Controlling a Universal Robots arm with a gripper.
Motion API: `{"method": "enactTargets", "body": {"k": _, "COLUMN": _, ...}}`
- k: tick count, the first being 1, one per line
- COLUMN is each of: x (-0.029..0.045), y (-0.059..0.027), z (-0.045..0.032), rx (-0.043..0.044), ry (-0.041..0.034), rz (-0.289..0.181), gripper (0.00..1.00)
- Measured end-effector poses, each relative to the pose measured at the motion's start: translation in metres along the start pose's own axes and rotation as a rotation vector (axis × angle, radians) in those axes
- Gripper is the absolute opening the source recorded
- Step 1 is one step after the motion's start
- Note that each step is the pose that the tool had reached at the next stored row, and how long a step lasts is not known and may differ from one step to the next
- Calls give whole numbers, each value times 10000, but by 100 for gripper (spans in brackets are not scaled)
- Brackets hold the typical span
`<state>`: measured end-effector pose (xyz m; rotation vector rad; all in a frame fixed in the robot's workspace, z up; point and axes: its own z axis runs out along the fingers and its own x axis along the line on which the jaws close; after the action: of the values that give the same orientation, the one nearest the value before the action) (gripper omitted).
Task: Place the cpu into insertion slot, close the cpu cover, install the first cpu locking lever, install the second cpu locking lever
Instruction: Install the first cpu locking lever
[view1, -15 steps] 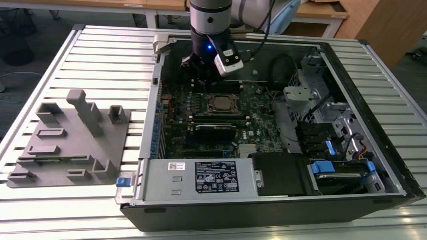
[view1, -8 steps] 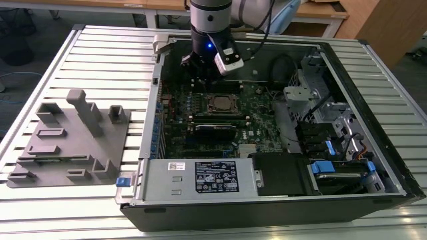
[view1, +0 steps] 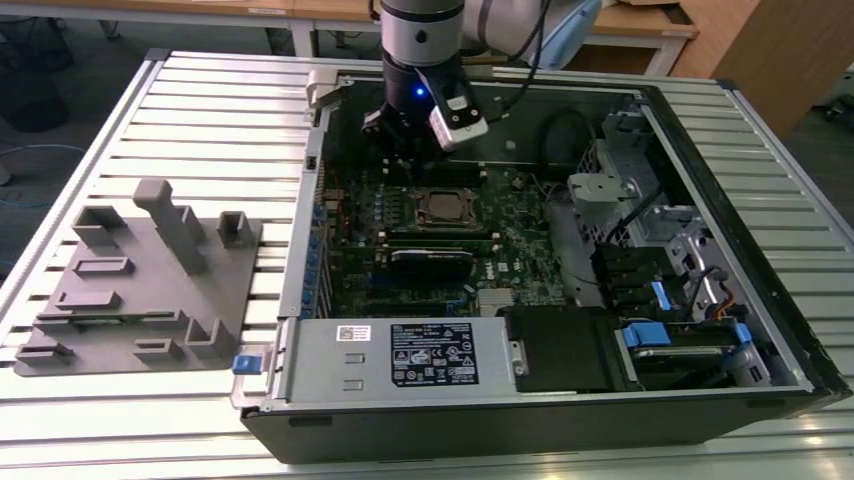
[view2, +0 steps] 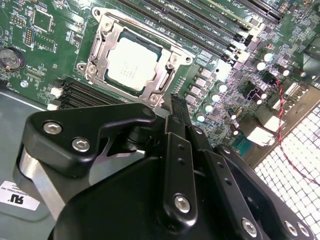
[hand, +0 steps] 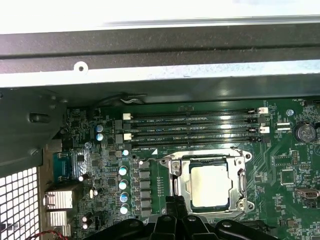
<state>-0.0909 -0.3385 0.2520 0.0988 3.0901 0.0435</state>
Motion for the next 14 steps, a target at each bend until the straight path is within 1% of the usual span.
{"method": "enactTargets", "body": {"k": 3, "x": 25, "y": -2, "z": -2, "rx": 2, "ry": 1, "rz": -1, "gripper": 10}}
{"method": "enactTargets", "body": {"k": 9, "x": 140, "y": -9, "z": -5, "rx": 0, "ry": 0, "rz": 0, "gripper": 10}}
{"method": "enactTargets", "body": {"k": 13, "x": 145, "y": -9, "z": -6, "rx": -3, "ry": 2, "rz": -1, "gripper": 10}}
{"method": "enactTargets", "body": {"k": 14, "x": 147, "y": -10, "z": -6, "rx": -67, "ry": 6, "rz": 3, "gripper": 10}}
